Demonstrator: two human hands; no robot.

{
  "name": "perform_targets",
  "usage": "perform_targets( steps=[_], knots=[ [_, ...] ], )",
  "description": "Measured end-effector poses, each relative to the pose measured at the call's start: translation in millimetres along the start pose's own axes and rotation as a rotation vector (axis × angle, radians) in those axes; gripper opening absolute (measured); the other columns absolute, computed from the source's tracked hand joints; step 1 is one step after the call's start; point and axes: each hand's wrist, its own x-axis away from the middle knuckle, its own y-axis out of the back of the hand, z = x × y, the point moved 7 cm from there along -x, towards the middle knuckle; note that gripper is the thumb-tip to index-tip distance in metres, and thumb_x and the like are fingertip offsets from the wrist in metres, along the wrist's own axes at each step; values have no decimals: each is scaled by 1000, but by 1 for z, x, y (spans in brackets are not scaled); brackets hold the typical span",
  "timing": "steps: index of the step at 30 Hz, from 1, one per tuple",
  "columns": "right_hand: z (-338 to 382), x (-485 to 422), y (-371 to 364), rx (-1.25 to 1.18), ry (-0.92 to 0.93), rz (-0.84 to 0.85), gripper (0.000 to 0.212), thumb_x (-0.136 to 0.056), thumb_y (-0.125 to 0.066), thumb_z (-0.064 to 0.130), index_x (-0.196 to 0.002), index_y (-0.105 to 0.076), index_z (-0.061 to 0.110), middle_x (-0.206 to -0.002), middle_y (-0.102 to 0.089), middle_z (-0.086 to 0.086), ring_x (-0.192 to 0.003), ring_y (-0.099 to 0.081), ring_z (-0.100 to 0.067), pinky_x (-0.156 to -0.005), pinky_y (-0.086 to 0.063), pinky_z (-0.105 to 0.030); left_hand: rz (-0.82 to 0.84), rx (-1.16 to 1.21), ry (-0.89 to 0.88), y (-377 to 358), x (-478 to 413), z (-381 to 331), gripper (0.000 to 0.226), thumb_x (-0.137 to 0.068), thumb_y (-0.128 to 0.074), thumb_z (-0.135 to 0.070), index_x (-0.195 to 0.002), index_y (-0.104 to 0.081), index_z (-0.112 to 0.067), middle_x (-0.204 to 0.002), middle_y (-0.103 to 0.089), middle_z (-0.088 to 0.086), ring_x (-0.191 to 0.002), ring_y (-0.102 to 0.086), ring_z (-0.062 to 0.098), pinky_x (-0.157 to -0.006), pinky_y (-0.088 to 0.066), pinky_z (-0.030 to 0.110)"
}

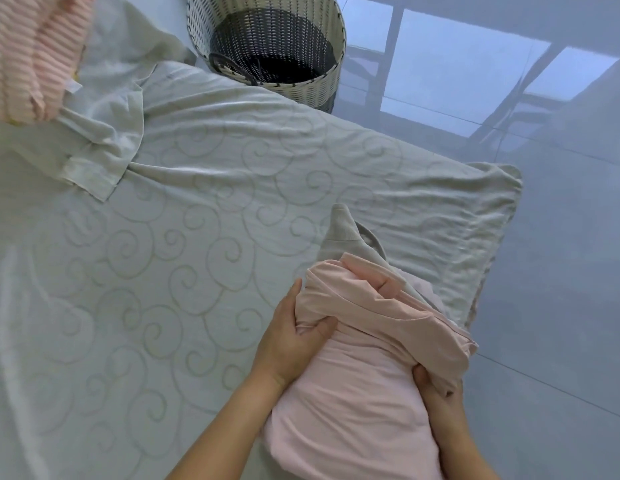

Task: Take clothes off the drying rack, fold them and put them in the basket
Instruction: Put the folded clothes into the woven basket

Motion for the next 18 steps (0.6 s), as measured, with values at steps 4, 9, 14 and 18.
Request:
perform_targets(
  steps=[4,9,14,18],
  knots=[
    [6,21,8,-73,-147,-10,96,-66,-81,54,-142,-36,17,-138,-49,-4,-126,-47,-22,-103,-35,-35,-57,-151,-20,11,19,-29,61,-58,-50,-80,-113,-45,-55,-106,-58,-35,-96,-56,-6,-77,-43,10],
    [18,40,10,-35,-150,-13,94,-67,-84,43,-140,-34,13,-138,-47,-8,-126,-45,-23,-95,-33,-31,-54,-355,-125,7,35,-51,112,-59,-41,-85,-152,-11,-31,-150,-34,-12,-133,-39,10,-103,-39,29],
    [35,62,10,-51,-21,-56,129,-32,-66,64,-147,-25,24,-136,-42,7,-121,-43,-10,-97,-32,-27,-139,-229,-202,25,46,-56,81,-71,-37,-75,-137,9,-64,-143,-35,-17,-100,-48,-25,-74,-38,1],
    [28,60,12,-132,-49,-61,134,-37,-75,60,-151,-14,24,-140,-32,12,-127,-37,-6,-106,-29,-27,46,-382,-352,18,52,-60,72,-72,-43,-69,-133,-5,-72,-157,-4,-21,-123,-13,-32,-92,-33,11]
  ],
)
